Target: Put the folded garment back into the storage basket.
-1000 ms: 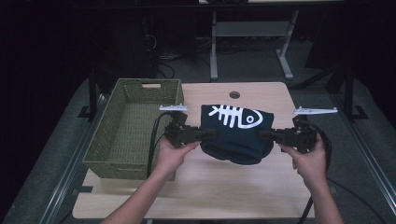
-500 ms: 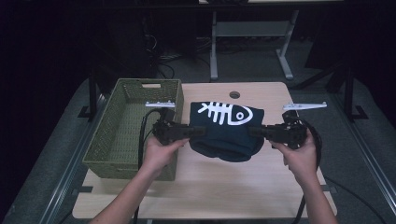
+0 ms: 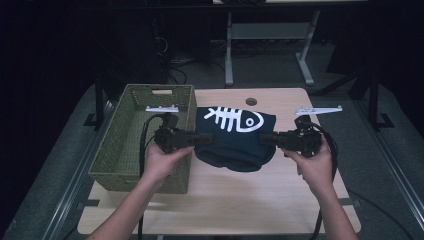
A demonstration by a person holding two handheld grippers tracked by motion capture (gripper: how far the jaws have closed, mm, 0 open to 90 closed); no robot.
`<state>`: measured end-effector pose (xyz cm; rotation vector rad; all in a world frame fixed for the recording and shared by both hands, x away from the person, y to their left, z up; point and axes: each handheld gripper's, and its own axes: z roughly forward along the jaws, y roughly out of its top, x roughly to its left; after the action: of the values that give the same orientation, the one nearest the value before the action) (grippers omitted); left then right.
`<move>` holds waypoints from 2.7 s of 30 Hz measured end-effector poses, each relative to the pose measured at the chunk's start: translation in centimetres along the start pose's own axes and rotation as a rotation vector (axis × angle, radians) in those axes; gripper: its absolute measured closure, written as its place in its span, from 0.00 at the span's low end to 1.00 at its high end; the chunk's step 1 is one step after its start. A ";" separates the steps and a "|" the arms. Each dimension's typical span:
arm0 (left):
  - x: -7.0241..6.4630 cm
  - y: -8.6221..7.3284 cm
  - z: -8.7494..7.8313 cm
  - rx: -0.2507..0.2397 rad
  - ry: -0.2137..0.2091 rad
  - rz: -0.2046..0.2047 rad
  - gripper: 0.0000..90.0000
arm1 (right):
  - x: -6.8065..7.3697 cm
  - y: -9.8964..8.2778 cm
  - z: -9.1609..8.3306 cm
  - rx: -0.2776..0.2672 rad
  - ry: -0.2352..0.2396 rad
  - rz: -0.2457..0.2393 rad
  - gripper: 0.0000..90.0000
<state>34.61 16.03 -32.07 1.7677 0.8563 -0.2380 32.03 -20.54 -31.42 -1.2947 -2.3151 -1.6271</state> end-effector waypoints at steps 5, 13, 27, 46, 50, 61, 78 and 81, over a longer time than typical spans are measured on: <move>0.1 0.0 -0.6 -0.005 -0.002 0.000 0.67 | 0.5 0.4 0.2 0.002 0.002 -0.010 0.79; 0.1 0.1 -1.8 -0.014 0.006 0.002 0.67 | 1.3 0.9 0.8 0.003 0.007 -0.018 0.79; 0.4 0.0 -3.8 -0.027 0.017 -0.003 0.67 | 2.6 1.8 2.2 0.017 0.019 -0.041 0.79; 2.1 -0.2 -6.8 -0.053 0.056 -0.038 0.67 | 3.7 3.0 5.4 0.026 0.052 -0.026 0.79; 2.5 -0.4 -7.5 -0.060 0.065 -0.053 0.67 | 4.0 3.3 6.2 0.028 0.055 -0.030 0.79; 3.5 -1.0 -9.6 -0.074 0.090 -0.076 0.67 | 5.0 4.0 8.5 0.052 0.077 -0.040 0.79; 4.8 -1.5 -12.1 -0.096 0.130 -0.101 0.66 | 6.2 4.9 11.3 0.062 0.099 -0.047 0.79; 5.0 -1.7 -12.6 -0.102 0.139 -0.111 0.66 | 6.4 5.1 11.9 0.058 0.105 -0.053 0.79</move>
<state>34.01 29.70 -31.29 1.6579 1.0501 -0.1416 36.00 -6.76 -29.97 -1.1176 -2.3346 -1.5886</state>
